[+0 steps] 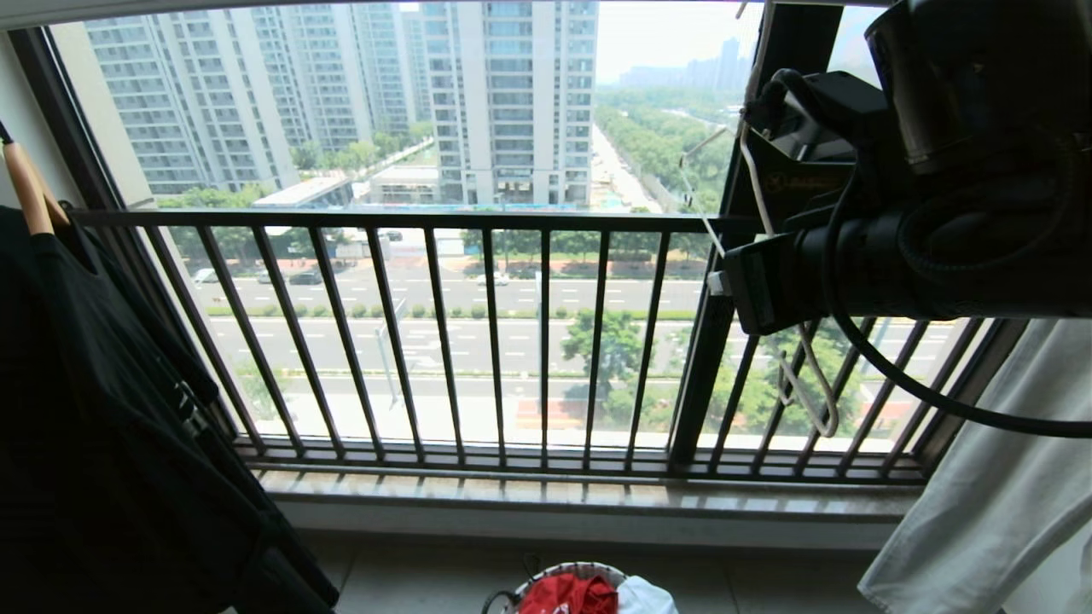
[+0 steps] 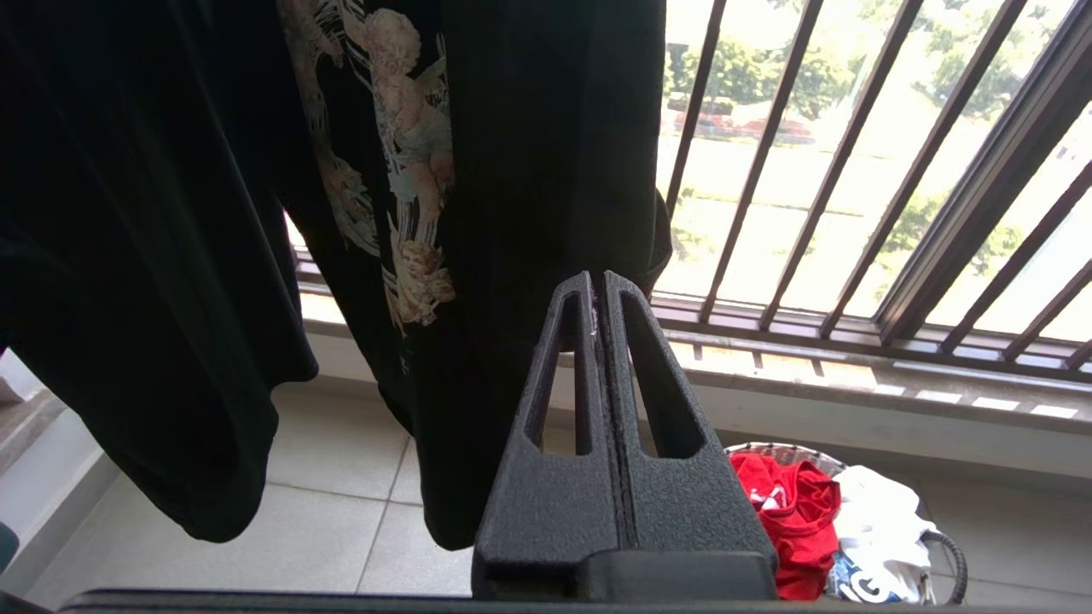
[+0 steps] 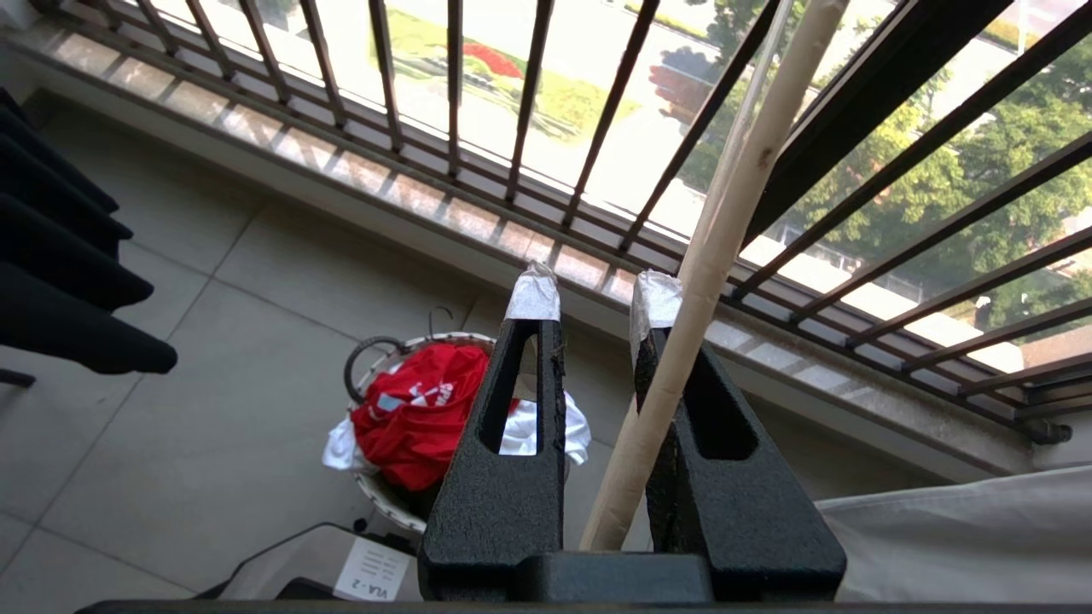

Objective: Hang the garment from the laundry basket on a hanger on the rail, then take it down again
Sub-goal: Pick up the clothes rack on the clothesline

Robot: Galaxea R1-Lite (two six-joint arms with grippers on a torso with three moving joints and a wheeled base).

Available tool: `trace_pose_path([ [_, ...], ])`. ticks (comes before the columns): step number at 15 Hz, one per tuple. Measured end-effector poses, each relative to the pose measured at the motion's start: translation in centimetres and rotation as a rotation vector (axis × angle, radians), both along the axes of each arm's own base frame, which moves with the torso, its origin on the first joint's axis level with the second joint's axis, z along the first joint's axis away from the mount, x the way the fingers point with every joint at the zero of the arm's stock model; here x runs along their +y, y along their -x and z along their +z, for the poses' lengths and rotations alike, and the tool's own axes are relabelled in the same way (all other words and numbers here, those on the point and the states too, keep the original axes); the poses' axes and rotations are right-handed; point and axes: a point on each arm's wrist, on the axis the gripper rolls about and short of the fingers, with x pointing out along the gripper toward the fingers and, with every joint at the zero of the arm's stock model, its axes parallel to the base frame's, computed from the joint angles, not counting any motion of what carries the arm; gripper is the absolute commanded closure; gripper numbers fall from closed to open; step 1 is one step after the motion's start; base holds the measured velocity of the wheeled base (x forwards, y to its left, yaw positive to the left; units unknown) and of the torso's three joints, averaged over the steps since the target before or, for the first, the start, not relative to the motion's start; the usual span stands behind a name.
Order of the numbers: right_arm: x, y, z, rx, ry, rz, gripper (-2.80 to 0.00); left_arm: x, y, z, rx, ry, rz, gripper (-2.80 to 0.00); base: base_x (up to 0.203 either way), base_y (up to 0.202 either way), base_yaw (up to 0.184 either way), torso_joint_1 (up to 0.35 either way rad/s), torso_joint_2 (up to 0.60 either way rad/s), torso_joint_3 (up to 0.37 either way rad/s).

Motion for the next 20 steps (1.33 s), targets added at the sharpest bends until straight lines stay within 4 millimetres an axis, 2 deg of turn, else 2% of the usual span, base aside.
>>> trace_pose_path([
  [13,-1.3,2.0,1.7,-0.056,-0.010,0.031,0.00,0.0,0.0,0.0,0.000,0.000,0.000,0.00,0.000,0.000,0.000,0.000,0.00,0.000],
  [20,-1.5,3.2,1.8,-0.110,-0.030,0.074,0.00,0.0,0.0,0.0,0.000,0.000,0.000,0.00,0.000,0.000,0.000,0.000,0.00,0.000],
])
